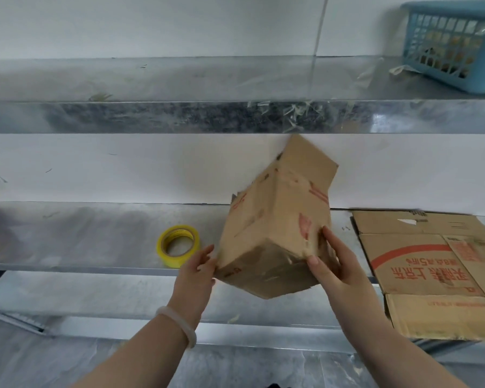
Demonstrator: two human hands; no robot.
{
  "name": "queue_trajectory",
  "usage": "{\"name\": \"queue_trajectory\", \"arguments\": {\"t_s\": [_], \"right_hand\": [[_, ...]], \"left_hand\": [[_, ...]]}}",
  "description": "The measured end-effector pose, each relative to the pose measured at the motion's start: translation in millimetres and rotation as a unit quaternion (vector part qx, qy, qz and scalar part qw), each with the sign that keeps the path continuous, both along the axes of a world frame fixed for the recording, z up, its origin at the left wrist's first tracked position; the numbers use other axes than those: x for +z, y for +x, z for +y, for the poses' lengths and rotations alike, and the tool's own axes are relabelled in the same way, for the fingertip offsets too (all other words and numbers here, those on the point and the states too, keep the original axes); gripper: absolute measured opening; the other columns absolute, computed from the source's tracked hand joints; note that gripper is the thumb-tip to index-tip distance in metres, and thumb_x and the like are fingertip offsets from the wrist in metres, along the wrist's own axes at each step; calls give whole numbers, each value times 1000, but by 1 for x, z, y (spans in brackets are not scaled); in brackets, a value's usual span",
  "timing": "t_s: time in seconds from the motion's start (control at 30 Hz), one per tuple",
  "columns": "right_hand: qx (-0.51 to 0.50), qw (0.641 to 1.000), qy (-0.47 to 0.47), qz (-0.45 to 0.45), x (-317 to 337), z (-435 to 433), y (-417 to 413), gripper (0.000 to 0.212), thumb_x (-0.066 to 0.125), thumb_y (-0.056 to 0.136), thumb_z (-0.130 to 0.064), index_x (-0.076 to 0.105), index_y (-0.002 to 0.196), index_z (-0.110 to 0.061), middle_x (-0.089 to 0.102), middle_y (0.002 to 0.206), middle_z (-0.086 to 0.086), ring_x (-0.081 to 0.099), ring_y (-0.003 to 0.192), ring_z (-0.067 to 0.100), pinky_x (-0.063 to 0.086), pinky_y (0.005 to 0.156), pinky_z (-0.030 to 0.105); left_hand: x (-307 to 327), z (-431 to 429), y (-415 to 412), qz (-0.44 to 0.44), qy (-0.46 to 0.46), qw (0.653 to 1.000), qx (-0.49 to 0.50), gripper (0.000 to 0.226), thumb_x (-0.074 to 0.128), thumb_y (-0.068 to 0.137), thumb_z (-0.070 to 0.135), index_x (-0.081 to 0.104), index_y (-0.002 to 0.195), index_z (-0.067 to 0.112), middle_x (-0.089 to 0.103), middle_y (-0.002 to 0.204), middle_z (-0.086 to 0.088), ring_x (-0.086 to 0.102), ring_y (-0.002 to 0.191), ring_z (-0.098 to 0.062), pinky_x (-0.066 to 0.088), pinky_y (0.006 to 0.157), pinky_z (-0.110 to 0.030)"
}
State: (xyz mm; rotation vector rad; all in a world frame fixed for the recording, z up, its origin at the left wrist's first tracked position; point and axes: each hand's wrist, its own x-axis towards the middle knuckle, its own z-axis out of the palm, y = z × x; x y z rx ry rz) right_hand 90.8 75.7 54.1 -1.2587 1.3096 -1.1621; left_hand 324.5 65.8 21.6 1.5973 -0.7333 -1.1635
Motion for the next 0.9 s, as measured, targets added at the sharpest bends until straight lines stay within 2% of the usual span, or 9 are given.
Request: {"name": "queue_trajectory", "arguments": {"t_s": [0.07,0.13,0.23,0.33,0.5,0.57,0.67,0.77,0.9], "right_hand": [[26,998,-27,57,-7,-7,7,61,69,87,-25,43,138,-44,46,143,-16,48,126,-5,50,94,17],[67,983,-56,160,-13,-15,17,65,65,91,-25,33,140,-53,30,152,-20,30,140,2,40,108,26],[68,976,-96,185,-14,-28,24,62,64,92,-21,34,128,-62,29,149,-26,31,135,-8,38,101,14],[69,974,-108,189,-22,-39,16,59,64,91,-18,41,128,-58,33,148,-27,35,129,-14,43,102,20],[65,941,-134,305,-15,-39,10,62,67,84,-37,36,133,-58,19,154,-30,24,137,-9,38,96,11],[74,921,-140,355,-8,-34,11,66,58,79,-55,31,138,-59,12,155,-33,21,140,-6,39,97,15],[70,889,-168,421,-6,-26,11,72,49,78,-61,27,146,-49,13,160,-23,23,145,13,36,106,43],[48,873,-189,447,-4,-24,16,70,52,85,-57,31,149,-37,20,160,-13,21,146,14,34,106,50],[73,843,-223,484,3,-25,29,72,47,86,-61,33,149,-29,25,158,-8,13,149,9,29,113,52]], "left_hand": [[3,-6,-3,-83,-15,996,-27,20,53,94,26,69,105,25,69,96,4,62,92,-17,50,80,-30],[14,-11,-10,-4,-2,999,-39,28,43,101,26,70,95,22,71,93,-1,64,91,-20,53,80,-33],[17,-14,-9,67,-12,996,-63,35,38,103,33,69,106,17,72,104,-6,65,102,-24,52,93,-47],[9,-7,4,46,-54,987,-143,33,38,102,31,62,124,24,69,115,6,62,109,-10,50,97,-39],[-24,-17,42,-156,-61,979,-120,25,59,94,21,62,116,34,65,115,16,59,112,-4,43,94,-23],[-39,-28,68,-336,-66,935,-94,33,65,88,13,64,121,19,64,117,3,58,111,-15,40,91,-24],[-64,-43,103,-532,-37,835,-138,46,76,75,14,66,120,13,64,120,-8,54,117,-33,41,100,-40],[-79,-51,120,-616,21,759,-207,40,84,65,21,72,103,22,71,107,0,56,116,-34,38,102,-54],[-80,-57,126,-683,-52,694,-221,29,87,59,21,70,81,26,70,80,7,65,100,-28,26,106,-54]]}}
